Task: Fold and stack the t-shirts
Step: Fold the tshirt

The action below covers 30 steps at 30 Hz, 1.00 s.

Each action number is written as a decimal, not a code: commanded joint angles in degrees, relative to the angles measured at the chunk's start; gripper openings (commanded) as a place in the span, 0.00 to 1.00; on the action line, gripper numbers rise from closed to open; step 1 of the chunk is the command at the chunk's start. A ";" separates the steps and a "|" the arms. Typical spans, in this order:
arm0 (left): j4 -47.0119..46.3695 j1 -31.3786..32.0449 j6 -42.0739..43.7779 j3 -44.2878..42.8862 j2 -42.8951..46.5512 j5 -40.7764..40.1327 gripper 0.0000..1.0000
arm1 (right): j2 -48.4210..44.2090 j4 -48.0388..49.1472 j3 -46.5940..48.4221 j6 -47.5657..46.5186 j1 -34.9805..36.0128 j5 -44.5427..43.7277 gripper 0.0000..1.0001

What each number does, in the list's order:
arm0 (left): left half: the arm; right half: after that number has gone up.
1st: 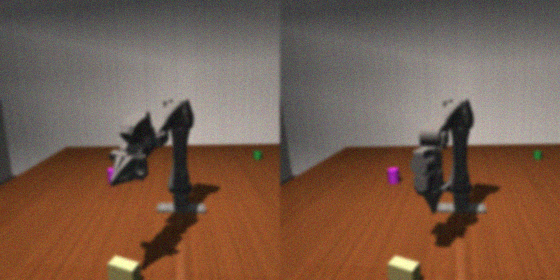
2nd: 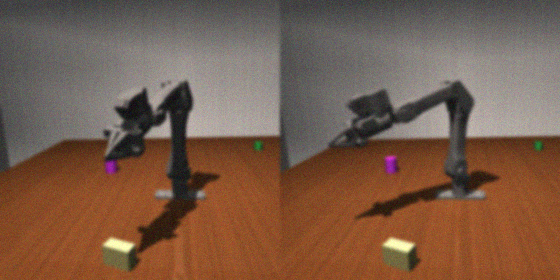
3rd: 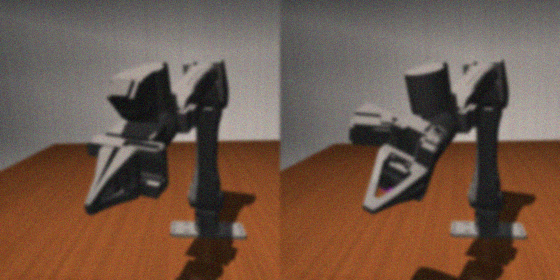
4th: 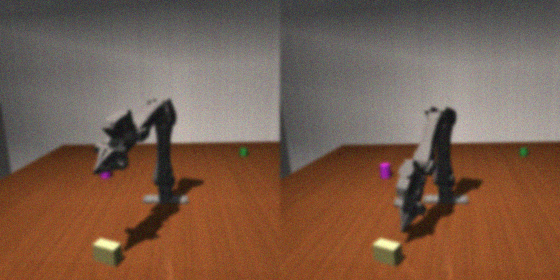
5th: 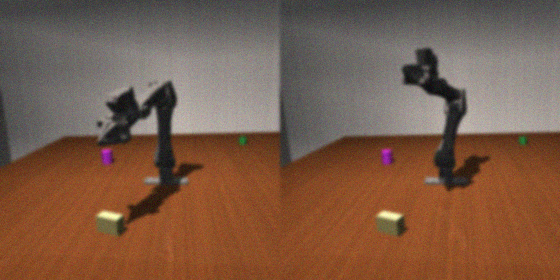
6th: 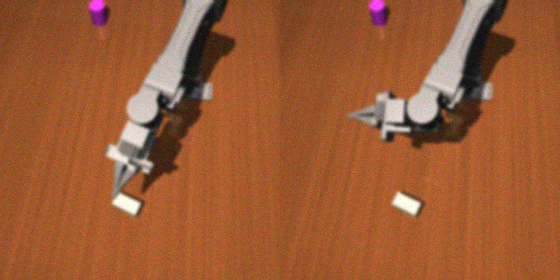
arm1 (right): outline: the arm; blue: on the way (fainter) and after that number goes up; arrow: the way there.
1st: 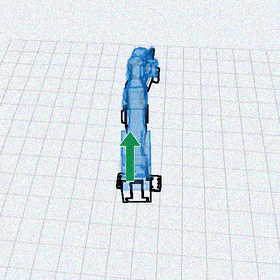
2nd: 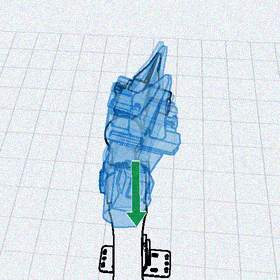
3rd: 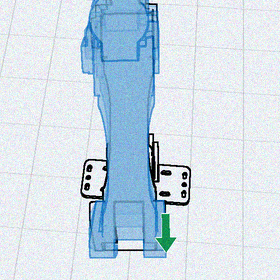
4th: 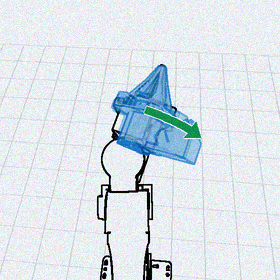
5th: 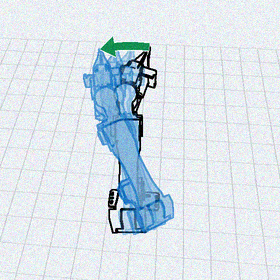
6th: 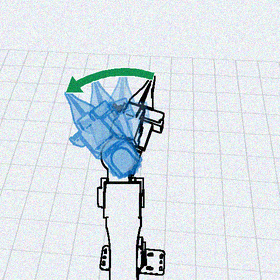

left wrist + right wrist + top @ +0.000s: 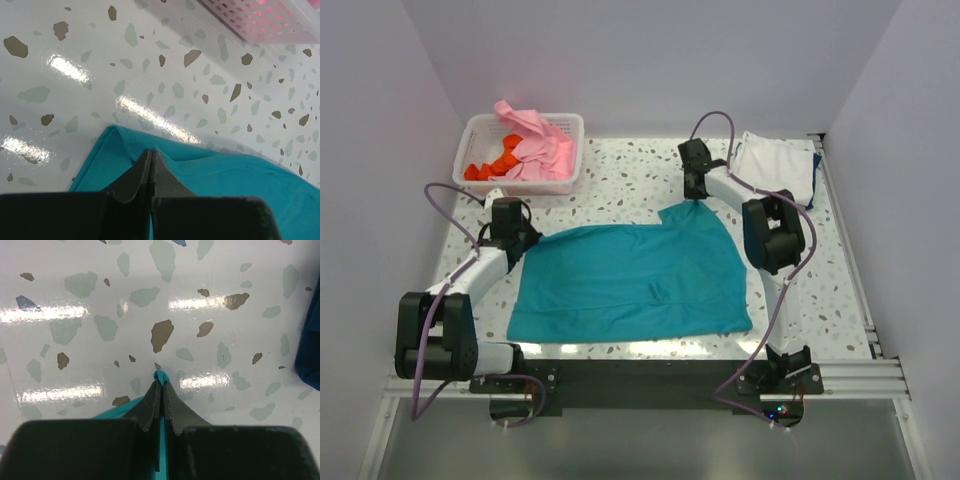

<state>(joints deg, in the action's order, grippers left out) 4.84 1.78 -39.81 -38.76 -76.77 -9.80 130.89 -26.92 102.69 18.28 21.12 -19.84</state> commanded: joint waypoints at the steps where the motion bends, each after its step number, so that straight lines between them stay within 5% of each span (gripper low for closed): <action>1: -0.89 -0.38 -0.18 -0.44 1.54 0.13 0.00 | -2.74 0.37 -1.09 -0.79 -0.56 3.84 0.00; 14: 2.54 -0.38 -0.88 1.05 7.95 -0.92 0.00 | -23.12 7.23 -20.50 0.79 -0.47 6.73 0.00; 30: 11.06 -0.46 -5.27 5.63 19.72 -6.80 0.00 | -49.41 1.52 -41.69 2.55 0.06 12.36 0.00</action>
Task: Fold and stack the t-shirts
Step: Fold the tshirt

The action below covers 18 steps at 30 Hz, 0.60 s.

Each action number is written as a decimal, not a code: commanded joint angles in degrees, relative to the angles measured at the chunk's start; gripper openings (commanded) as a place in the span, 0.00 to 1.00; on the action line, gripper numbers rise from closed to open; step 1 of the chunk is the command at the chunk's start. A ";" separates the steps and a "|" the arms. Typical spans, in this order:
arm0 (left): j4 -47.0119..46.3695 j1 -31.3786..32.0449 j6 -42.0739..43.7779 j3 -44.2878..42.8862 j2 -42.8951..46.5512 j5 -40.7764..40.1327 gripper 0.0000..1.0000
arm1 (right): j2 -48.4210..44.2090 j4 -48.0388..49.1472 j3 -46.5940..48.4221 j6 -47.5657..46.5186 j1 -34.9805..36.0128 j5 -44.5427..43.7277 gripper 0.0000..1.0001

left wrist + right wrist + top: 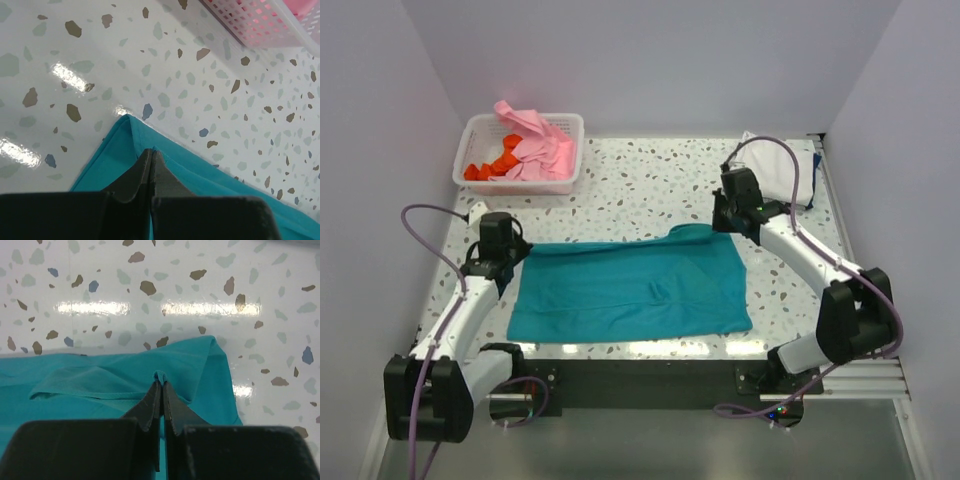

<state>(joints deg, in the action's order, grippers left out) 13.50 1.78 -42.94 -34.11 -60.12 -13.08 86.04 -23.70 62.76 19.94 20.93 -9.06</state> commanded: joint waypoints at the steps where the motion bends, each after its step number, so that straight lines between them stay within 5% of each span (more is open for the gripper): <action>1: 3.63 -0.46 -2.58 1.15 3.86 -4.40 0.00 | -6.48 -1.87 -2.38 0.80 0.43 2.46 0.00; 18: 8.03 -0.46 -8.12 6.07 10.37 -4.58 0.00 | -23.45 -12.06 -12.40 1.33 1.92 6.33 0.00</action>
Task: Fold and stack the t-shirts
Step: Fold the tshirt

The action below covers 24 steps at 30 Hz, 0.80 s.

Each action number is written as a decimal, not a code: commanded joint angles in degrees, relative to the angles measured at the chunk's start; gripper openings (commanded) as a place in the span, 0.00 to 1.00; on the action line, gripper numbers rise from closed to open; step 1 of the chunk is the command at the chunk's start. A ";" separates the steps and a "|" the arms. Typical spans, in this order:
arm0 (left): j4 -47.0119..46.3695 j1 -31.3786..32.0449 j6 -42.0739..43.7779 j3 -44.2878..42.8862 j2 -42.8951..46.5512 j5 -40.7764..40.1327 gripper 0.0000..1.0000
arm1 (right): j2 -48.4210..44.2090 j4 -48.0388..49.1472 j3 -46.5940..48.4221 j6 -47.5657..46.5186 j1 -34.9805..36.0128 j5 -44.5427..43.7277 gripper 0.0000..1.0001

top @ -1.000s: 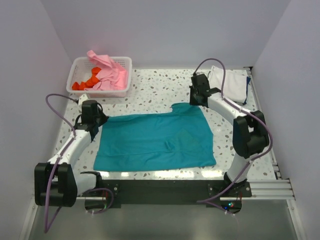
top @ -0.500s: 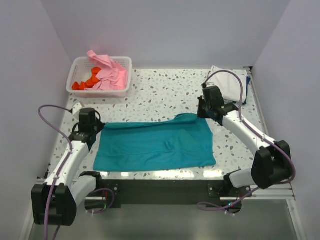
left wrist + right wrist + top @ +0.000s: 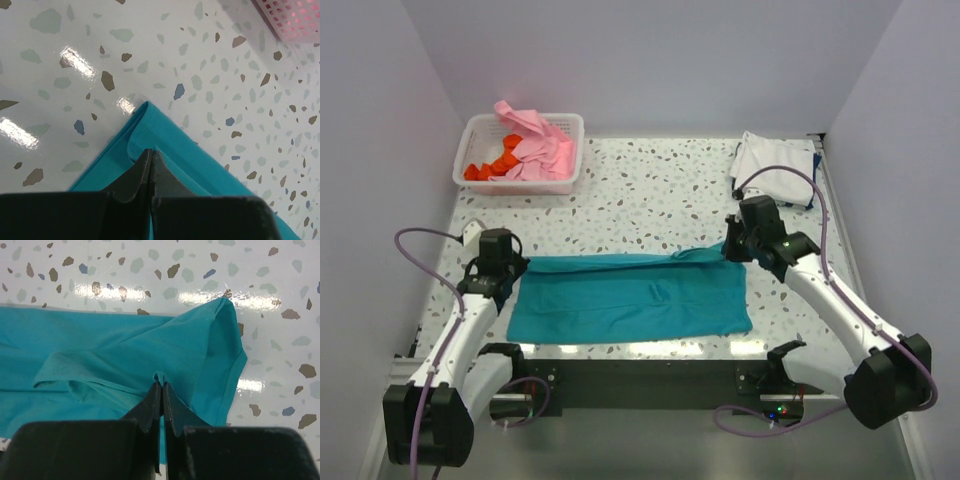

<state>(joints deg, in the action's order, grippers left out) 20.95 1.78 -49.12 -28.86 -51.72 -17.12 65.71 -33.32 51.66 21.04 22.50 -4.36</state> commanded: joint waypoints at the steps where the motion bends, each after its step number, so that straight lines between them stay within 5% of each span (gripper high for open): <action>1: 1.02 -0.46 -2.46 1.26 2.94 -0.19 0.00 | -3.57 -2.71 -2.25 0.32 0.44 2.24 0.00; 24: 7.88 -0.46 -6.69 7.86 8.92 -1.33 0.00 | -8.58 -3.60 -14.04 3.22 0.53 8.93 0.00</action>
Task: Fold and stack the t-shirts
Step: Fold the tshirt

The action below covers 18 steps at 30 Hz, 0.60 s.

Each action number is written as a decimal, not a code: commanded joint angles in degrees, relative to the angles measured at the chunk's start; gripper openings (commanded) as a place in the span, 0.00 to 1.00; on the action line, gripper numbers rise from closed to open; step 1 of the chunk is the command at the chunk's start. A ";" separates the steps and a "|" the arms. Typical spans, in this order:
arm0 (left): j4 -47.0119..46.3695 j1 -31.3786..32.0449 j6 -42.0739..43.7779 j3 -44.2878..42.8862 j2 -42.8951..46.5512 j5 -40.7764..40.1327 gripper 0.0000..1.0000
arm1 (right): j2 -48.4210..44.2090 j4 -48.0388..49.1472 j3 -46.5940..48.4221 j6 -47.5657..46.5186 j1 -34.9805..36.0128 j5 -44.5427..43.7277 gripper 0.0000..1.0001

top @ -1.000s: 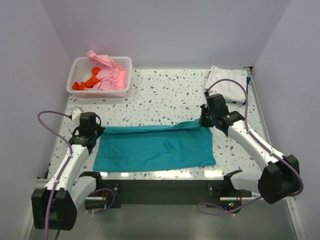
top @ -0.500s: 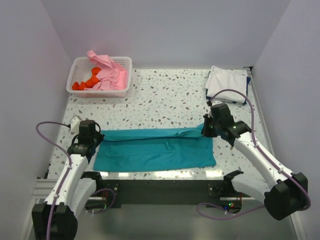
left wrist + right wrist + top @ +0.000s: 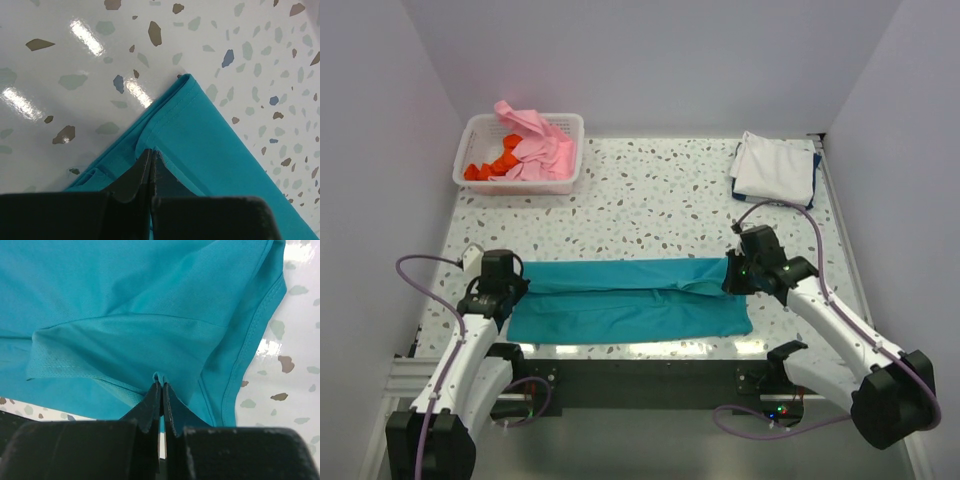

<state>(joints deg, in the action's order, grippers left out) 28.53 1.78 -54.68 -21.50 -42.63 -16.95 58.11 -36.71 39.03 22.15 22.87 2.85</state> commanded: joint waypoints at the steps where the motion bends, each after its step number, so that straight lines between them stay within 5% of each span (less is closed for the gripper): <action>1: 0.38 -0.46 -1.05 0.58 -0.34 -1.68 0.00 | -0.98 0.32 -2.28 2.54 0.24 2.07 0.00; 7: 1.96 -0.46 -1.75 0.14 -0.26 -3.35 0.00 | -0.45 -0.20 -4.83 5.79 0.24 2.60 0.12; 9: 3.36 -0.46 -2.36 -0.65 -0.17 -4.32 0.07 | -0.63 -1.08 -5.45 7.11 0.15 1.81 0.20; 11: 5.55 -0.46 -3.15 -1.44 0.27 -6.24 0.30 | -1.59 -2.14 -5.45 8.08 0.24 2.59 0.35; 12: 6.52 -0.46 -3.68 -2.66 0.44 -7.04 0.62 | -1.94 -2.40 -5.36 8.17 0.15 3.29 0.48; 13: 7.40 -0.46 -4.21 -3.20 1.05 -7.74 0.73 | -2.38 -3.19 -4.49 8.00 0.24 4.78 0.60; 14: 8.81 -0.46 -4.99 -3.72 1.41 -8.62 0.84 | -3.25 -3.54 -3.96 7.82 0.15 5.14 0.98; 15: 9.25 -0.46 -5.18 -4.77 1.85 -8.80 1.00 | -3.87 -4.15 -3.35 7.47 0.24 5.49 0.99; 18: 9.87 -0.46 -5.27 -6.79 3.34 -8.72 1.00 | -6.60 -5.30 -0.45 6.42 0.15 6.55 0.99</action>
<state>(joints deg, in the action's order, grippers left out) 36.45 1.74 -58.52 -23.94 -40.91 -22.76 54.50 -40.40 34.65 28.88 22.87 6.90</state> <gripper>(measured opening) 0.994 0.986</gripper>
